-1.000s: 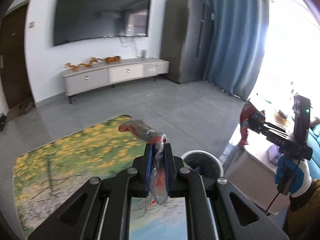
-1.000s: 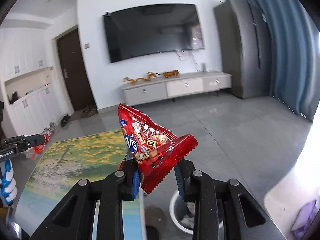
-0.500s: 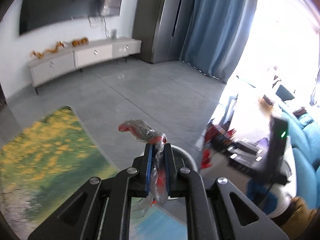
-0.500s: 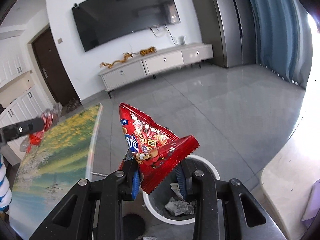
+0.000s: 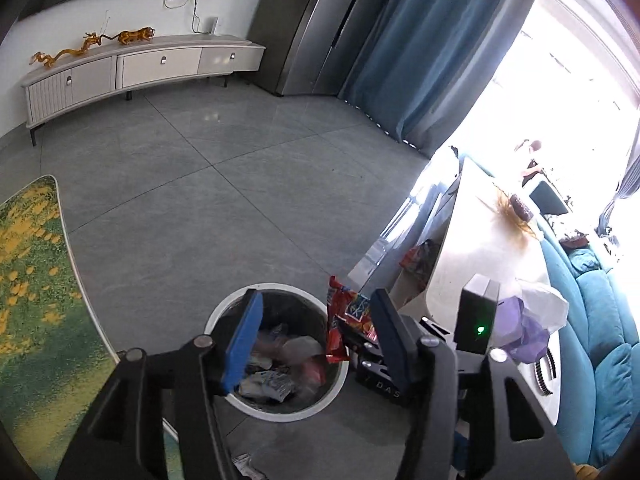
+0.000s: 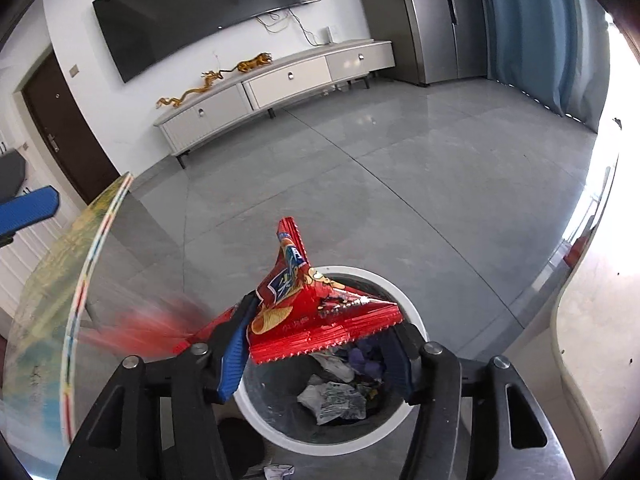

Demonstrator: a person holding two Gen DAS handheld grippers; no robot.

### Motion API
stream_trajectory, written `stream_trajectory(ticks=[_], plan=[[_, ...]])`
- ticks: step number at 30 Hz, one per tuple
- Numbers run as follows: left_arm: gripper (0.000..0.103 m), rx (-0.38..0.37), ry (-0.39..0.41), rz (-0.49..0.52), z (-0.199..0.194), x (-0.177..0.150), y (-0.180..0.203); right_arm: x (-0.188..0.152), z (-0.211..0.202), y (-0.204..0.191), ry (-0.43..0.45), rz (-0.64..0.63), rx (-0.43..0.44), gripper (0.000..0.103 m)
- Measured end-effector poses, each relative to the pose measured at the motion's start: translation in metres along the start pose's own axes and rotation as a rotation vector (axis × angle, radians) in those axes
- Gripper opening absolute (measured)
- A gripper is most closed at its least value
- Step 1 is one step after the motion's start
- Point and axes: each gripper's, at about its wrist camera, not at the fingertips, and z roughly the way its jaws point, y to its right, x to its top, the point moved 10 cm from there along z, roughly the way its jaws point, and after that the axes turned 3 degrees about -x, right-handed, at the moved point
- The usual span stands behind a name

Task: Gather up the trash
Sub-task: 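Carry both wrappers to the white bin and open both grippers over it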

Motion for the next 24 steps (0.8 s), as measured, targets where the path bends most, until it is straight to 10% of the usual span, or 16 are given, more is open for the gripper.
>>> stream_trajectory(ticks=[24], plan=[[0.061, 0.128, 0.114, -0.048, -0.119, -0.018, -0.047, 0.006, -0.017, -0.026, -0.044, -0.094, -0.106, 0.078]])
